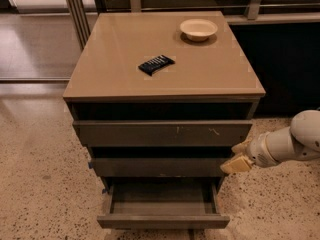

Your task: Close bottom drawer

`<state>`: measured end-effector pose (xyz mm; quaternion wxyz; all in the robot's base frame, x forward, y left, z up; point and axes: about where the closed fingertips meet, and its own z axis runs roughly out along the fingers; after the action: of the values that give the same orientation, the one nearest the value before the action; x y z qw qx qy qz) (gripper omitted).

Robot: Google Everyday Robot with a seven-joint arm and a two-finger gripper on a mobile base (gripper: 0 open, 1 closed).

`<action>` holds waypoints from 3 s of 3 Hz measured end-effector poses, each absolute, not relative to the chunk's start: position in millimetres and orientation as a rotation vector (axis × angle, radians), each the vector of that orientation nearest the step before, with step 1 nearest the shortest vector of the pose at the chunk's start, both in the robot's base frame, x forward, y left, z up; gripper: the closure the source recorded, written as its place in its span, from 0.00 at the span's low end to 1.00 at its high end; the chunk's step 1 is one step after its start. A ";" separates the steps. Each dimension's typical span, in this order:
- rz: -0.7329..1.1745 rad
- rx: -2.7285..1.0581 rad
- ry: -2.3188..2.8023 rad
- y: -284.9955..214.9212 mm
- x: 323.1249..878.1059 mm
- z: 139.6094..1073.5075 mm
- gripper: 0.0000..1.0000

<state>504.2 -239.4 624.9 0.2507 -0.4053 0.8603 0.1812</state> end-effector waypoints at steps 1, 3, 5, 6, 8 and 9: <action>0.493 -1.103 2.341 -239.4 504.2 624.9 0.64; 0.480 -1.109 2.305 -229.6 476.6 576.0 1.00; 0.594 -0.937 2.333 -179.9 436.0 406.9 1.00; 0.716 -0.725 2.426 -129.0 418.7 324.3 1.00; 0.721 -0.644 2.452 -119.1 407.0 286.6 1.00; 0.731 -0.606 2.455 -128.6 404.7 256.6 1.00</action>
Offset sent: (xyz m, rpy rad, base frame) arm -0.0075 0.0007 -0.0086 -0.0072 -0.0325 -0.0070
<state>404.7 -128.6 256.6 0.2520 -0.2229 0.9025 0.2687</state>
